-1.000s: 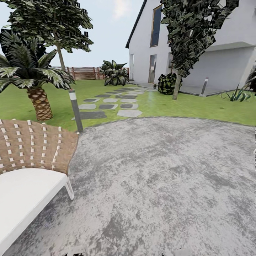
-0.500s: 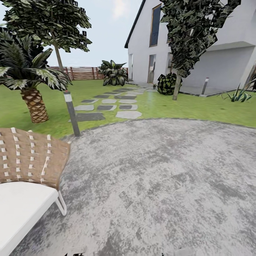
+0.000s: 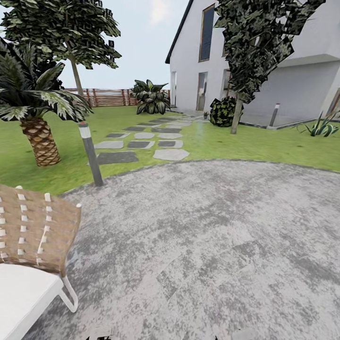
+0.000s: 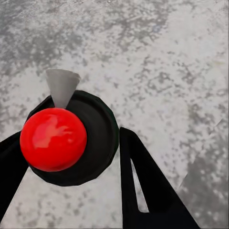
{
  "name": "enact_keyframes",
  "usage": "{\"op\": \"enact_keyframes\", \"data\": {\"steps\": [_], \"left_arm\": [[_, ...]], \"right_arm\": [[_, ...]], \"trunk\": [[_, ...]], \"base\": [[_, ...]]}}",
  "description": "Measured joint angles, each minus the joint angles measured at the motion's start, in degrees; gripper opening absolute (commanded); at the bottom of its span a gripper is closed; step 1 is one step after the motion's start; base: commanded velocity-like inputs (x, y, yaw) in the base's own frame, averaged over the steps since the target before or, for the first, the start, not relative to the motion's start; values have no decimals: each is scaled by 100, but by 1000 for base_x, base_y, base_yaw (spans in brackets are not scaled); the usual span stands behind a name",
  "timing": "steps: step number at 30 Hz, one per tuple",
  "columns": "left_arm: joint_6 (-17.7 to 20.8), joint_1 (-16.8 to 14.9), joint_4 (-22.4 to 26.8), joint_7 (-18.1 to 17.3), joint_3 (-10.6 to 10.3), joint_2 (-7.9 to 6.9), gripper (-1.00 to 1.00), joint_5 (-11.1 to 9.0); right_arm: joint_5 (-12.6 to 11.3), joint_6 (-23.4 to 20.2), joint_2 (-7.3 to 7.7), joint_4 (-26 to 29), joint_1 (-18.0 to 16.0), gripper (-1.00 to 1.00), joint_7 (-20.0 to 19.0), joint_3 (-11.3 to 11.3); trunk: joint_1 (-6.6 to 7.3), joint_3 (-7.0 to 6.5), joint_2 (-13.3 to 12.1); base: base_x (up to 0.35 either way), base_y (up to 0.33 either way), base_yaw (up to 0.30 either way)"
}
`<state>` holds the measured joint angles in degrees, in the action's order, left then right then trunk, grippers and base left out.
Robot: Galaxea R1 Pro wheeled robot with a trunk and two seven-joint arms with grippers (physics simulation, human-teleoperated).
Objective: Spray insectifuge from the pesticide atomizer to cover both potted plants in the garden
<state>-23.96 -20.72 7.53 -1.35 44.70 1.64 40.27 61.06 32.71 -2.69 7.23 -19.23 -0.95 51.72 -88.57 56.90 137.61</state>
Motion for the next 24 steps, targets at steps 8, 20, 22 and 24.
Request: {"op": "enact_keyframes", "data": {"steps": [8,20,22,24], "left_arm": [[0,0,-1,0,0,0,-100,0],[0,0,-2,0,0,0,-100,0],[0,0,-2,0,0,0,-100,2],[0,0,-2,0,0,0,-100,1]], "right_arm": [[0,2,0,7,0,100,-3,0],[4,2,0,7,0,100,-2,0],[4,2,0,5,0,100,-1,0],[3,2,0,6,0,100,-2,0]], "trunk": [[0,0,0],[0,0,0],[0,0,0],[0,0,0]], "base": [[338,0,0],[338,0,0],[338,0,0],[338,0,0]]}}
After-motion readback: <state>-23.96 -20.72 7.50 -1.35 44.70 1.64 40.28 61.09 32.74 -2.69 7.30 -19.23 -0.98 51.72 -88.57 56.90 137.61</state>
